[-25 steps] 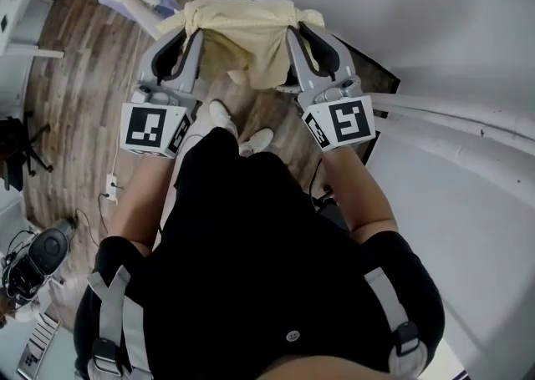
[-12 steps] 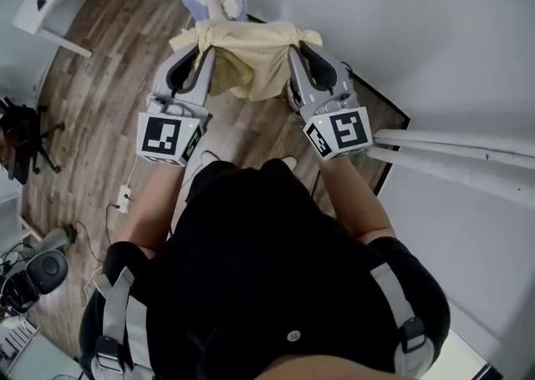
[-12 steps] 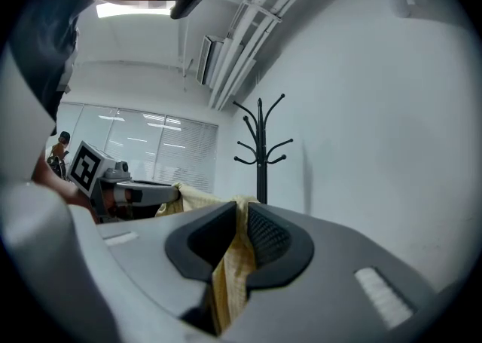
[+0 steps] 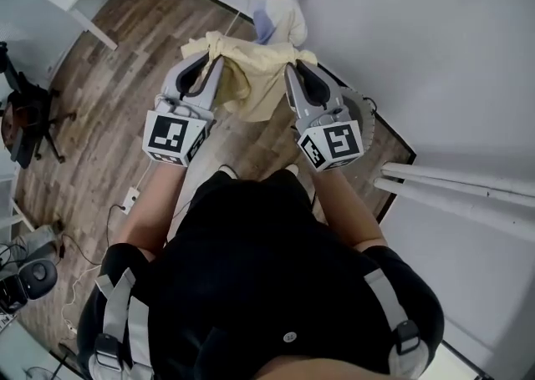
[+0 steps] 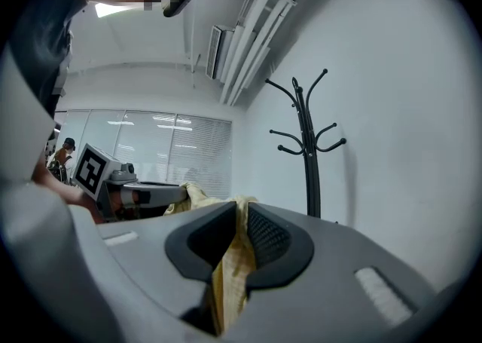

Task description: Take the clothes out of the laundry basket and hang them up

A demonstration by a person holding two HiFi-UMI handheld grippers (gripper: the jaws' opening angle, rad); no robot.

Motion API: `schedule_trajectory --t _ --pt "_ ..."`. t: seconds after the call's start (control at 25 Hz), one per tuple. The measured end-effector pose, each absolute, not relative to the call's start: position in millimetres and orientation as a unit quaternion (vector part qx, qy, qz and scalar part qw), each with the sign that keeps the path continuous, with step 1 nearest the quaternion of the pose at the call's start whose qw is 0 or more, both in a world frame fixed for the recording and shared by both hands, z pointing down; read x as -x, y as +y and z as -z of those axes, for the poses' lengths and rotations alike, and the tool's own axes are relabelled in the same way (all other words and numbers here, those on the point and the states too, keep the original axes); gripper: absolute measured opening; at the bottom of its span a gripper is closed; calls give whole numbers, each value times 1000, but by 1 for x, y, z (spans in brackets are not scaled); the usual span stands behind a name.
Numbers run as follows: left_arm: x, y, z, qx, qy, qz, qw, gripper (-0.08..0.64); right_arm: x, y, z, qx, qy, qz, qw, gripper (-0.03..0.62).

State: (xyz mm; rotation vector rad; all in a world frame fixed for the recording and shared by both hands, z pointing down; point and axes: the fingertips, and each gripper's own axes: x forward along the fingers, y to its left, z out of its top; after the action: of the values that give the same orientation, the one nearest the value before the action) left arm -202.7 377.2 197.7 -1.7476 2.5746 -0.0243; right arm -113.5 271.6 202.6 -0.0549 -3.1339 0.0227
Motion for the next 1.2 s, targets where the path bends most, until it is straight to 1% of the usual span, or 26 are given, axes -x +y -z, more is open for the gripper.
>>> schedule_trajectory --t 0.28,0.56,0.8,0.96,1.2 --pt "288 403 -202 534 846 -3 16 51 194 298 -209 42 -999 -20 7 52" --pt "336 372 -200 517 855 6 19 51 243 265 -207 68 -997 -22 -3 54" --pt "395 353 -190 515 857 4 19 51 296 257 -196 78 -996 -25 -17 54" --pt "438 334 -189 535 845 2 15 51 332 250 -200 59 -998 -29 -16 54" --pt "475 294 -196 602 798 -4 17 52 361 225 -214 -12 -999 -38 -11 54"
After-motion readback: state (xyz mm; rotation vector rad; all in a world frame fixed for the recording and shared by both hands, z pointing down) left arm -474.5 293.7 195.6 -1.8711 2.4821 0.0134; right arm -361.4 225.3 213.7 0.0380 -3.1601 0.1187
